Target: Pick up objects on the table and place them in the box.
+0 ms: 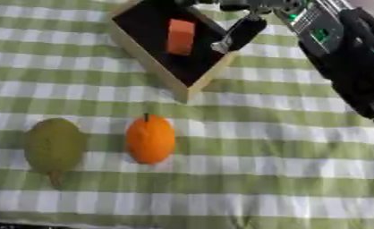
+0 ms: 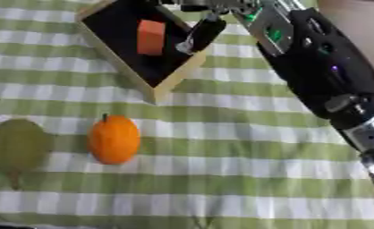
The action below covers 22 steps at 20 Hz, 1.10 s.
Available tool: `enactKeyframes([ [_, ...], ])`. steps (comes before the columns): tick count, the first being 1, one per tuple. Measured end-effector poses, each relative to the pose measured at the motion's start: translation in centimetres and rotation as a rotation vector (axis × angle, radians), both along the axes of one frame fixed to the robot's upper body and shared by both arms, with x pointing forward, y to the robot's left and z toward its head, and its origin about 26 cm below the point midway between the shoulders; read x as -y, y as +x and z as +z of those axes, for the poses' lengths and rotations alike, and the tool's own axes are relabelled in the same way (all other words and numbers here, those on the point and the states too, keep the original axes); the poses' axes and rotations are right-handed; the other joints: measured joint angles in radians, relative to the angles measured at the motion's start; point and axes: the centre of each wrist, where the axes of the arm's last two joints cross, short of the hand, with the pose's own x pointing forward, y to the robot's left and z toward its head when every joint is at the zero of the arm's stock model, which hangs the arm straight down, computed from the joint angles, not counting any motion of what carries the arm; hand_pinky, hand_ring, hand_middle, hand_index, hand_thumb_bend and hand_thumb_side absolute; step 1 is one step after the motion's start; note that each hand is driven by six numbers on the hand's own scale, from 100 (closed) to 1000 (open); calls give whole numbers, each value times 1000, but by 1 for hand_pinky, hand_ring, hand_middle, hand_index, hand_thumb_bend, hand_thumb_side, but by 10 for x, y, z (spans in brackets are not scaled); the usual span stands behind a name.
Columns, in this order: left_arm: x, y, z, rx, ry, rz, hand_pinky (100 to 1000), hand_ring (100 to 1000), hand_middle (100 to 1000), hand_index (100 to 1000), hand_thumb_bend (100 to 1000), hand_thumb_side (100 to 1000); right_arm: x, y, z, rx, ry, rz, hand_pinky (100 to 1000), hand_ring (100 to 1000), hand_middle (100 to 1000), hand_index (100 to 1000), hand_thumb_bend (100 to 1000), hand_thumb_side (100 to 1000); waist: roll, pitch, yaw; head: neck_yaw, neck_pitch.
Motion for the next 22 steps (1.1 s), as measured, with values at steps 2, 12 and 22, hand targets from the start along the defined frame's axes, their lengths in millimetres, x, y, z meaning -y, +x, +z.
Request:
enactKeyframes([
  [2, 0, 0, 0, -1, 1, -1, 793, 770, 705, 872, 407, 621, -1, 0, 2, 5, -5, 8, 1000, 1000, 1000, 1000, 108, 337, 0, 0, -2, 0, 0],
  [12, 0, 0, 0, -2, 5, 0, 794, 770, 706, 869, 400, 619, -3, -29, 34, 95, 235, 72, 969, 1000, 907, 994, 100, 179, 0, 0, -20, 18, 6],
  [22, -25, -3, 13, 22, 215, 146, 808, 785, 713, 862, 409, 610, 41, -128, 59, 249, 599, 146, 932, 986, 834, 906, 100, 305, 18, -1, -52, 75, 18],
])
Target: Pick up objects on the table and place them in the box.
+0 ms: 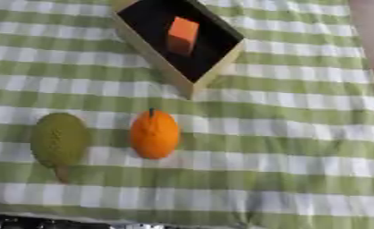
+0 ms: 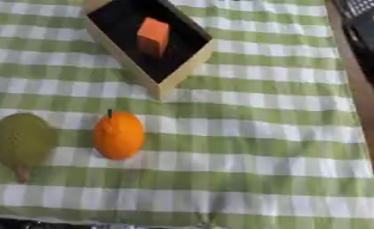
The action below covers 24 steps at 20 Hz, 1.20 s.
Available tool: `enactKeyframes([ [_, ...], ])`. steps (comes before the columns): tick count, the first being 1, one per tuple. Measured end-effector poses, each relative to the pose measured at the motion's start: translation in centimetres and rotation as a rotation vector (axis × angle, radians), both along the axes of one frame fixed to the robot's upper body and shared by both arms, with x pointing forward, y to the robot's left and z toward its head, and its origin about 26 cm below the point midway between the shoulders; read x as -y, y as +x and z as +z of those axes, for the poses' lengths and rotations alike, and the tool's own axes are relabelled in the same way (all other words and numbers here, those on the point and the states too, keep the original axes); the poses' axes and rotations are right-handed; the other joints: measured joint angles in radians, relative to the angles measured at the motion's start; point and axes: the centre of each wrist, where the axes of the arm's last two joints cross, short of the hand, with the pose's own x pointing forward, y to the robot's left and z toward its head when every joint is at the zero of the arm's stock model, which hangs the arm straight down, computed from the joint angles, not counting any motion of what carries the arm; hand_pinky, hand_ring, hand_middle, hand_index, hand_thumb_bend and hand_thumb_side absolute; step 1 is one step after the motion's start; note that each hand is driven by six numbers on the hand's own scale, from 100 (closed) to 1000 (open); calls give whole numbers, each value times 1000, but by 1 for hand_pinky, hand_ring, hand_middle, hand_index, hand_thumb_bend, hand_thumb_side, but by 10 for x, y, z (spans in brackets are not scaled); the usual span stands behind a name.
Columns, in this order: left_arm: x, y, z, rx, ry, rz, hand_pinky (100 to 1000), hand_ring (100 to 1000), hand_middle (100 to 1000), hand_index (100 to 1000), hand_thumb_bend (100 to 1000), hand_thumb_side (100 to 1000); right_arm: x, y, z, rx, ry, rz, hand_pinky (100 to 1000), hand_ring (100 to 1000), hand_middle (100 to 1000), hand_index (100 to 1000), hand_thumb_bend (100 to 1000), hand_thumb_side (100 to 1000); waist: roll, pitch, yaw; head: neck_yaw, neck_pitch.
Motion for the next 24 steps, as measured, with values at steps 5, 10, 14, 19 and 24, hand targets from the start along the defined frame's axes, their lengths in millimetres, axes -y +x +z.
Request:
enactKeyframes([
  [5, -20, -5, 13, 42, 176, 143, 814, 789, 729, 860, 448, 600, 48, -11, -23, 52, 155, -72, 921, 962, 819, 896, 100, 388, 13, 0, -24, 11, -9],
  [10, -39, -11, 22, 60, 389, 276, 825, 792, 739, 881, 479, 577, 84, -18, -47, 139, 317, -142, 925, 962, 816, 899, 100, 445, 28, 1, -51, 6, -14],
  [14, -49, -16, 28, 42, 608, 329, 851, 818, 767, 894, 527, 529, 99, -23, -63, 183, 410, -205, 926, 957, 806, 895, 100, 463, 39, 1, -59, 4, -15],
  [19, -54, -18, 32, -82, 843, 308, 871, 839, 787, 907, 587, 511, 106, -25, -76, 195, 460, -265, 926, 951, 798, 893, 100, 464, 54, 1, -59, -1, -13],
  [24, -56, -21, 33, -235, 1052, 284, 910, 866, 803, 917, 680, 493, 108, -26, -80, 198, 472, -298, 927, 949, 796, 891, 100, 462, 67, 1, -49, -9, -12],
])
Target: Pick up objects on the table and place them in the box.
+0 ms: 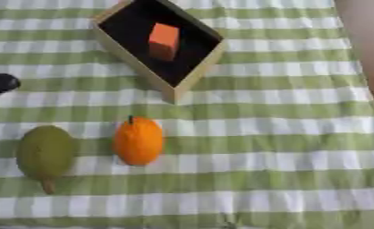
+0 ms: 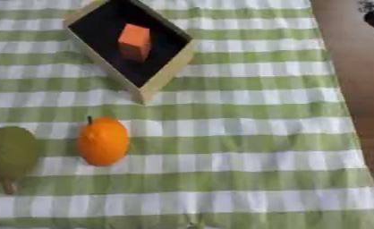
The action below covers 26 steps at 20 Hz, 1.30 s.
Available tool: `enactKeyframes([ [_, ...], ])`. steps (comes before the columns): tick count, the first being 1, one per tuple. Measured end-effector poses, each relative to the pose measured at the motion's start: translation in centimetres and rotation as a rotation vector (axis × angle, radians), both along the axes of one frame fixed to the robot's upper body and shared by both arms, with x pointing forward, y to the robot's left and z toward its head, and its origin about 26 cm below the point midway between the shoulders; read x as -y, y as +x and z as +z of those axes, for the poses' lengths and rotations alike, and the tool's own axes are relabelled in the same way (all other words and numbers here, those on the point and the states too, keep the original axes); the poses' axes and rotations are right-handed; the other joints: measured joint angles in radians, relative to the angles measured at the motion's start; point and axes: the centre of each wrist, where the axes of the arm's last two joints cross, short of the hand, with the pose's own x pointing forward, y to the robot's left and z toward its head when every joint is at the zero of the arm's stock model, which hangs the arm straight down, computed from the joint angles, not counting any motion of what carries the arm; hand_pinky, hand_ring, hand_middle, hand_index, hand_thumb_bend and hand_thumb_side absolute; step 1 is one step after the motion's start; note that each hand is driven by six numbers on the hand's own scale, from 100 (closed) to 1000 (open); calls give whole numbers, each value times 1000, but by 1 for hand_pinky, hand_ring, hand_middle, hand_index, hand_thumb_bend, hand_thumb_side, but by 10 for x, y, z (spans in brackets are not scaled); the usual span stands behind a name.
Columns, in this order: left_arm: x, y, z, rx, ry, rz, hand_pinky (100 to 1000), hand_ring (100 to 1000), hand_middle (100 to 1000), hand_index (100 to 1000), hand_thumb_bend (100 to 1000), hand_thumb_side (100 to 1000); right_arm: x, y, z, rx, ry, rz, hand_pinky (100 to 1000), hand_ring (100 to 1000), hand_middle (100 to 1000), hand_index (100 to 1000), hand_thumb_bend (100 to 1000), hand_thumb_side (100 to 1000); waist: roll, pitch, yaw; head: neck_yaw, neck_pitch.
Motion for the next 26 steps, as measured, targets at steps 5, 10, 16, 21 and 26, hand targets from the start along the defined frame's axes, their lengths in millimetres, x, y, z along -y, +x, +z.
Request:
enactKeyframes([
  [5, 1, -1, -3, -125, 152, 37, 934, 882, 816, 917, 745, 464, 1, 0, -1, -3, 4, -9, 928, 948, 794, 891, 100, 466, 8, 0, 6, -2, 1],
  [10, 4, 0, -17, -238, 220, 80, 938, 872, 800, 920, 755, 341, 0, 0, -3, -12, 14, -13, 930, 948, 793, 888, 100, 466, 12, 0, 3, 6, 1],
  [16, 9, 1, -33, -397, 249, 114, 936, 871, 792, 936, 610, 120, 0, 0, -4, -23, 27, -20, 931, 946, 790, 887, 100, 472, 17, 0, -6, 15, 1],
  [21, 15, 4, -40, -480, 252, 145, 924, 867, 789, 943, 535, 100, -1, 1, -4, -27, 48, -18, 932, 944, 786, 887, 100, 473, 18, 0, -9, 20, 2],
  [26, 20, 16, -52, -523, 210, 197, 918, 862, 785, 944, 544, 100, -2, 1, -7, -36, 68, -13, 933, 941, 782, 888, 100, 473, 18, 0, -14, 25, 4],
])
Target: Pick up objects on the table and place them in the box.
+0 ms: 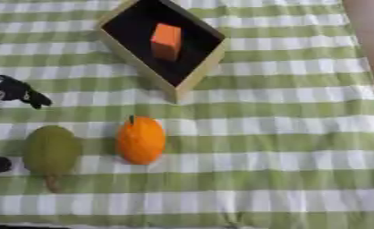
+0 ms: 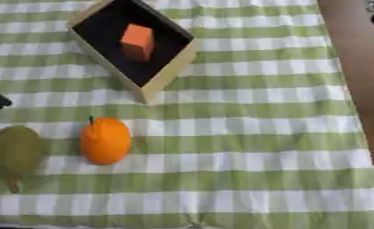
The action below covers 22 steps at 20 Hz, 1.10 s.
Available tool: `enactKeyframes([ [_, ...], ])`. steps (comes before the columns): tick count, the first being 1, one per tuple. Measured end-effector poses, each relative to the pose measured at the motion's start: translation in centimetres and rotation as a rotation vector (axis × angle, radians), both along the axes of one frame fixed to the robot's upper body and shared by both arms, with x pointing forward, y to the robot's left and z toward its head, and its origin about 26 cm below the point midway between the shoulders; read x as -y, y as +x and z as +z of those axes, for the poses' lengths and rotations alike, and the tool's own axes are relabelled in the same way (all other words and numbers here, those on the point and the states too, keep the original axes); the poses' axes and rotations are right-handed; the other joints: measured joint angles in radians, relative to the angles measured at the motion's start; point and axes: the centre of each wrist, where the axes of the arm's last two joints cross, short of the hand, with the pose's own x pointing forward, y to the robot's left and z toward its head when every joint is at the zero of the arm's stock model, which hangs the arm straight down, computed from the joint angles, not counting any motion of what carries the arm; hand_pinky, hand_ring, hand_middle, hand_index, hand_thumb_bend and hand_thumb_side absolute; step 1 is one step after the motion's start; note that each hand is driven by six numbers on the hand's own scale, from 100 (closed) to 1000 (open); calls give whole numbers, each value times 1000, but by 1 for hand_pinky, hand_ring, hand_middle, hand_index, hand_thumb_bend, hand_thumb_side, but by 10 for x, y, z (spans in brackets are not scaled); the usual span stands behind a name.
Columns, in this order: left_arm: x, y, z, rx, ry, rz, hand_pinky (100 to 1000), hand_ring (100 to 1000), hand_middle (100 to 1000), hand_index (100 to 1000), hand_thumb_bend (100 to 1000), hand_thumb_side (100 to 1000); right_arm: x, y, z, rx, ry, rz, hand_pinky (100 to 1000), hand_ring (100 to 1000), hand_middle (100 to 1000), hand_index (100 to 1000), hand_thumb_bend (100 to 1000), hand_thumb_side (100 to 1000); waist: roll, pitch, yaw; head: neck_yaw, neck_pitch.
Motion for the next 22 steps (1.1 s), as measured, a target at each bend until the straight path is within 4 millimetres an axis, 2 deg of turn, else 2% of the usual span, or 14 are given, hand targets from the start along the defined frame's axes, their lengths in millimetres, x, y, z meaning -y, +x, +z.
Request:
enactKeyframes([
  [7, 8, 16, -19, -55, -33, 37, 913, 857, 780, 932, 530, 100, -1, 0, -2, -13, 18, 3, 934, 937, 778, 888, 100, 475, 0, 0, -6, 4, 2],
  [13, 13, 24, -29, -125, -6, 14, 874, 818, 749, 888, 456, 100, -1, 1, -4, -19, 39, 2, 935, 935, 774, 889, 100, 479, 1, 1, -9, 8, 5],
  [14, 14, 25, -30, -138, 0, 9, 862, 806, 738, 878, 430, 100, -1, 1, -3, -19, 41, 2, 935, 934, 774, 889, 100, 479, 3, 1, -9, 8, 5],
  [18, 15, 27, -33, -173, 13, -4, 767, 707, 618, 762, 202, 100, -1, 1, -4, -23, 49, 3, 934, 933, 772, 889, 100, 480, 7, 1, -10, 8, 5],
  [19, 14, 27, -33, -174, 13, -3, 729, 672, 590, 732, 100, 100, -1, 1, -4, -24, 52, 3, 934, 932, 772, 889, 100, 480, 7, 1, -10, 8, 5],
  [22, 15, 24, -30, -154, -3, -8, 690, 639, 568, 707, 100, 100, -1, 1, -5, -25, 57, -1, 935, 932, 771, 889, 100, 479, 7, 1, -9, 8, 5],
])
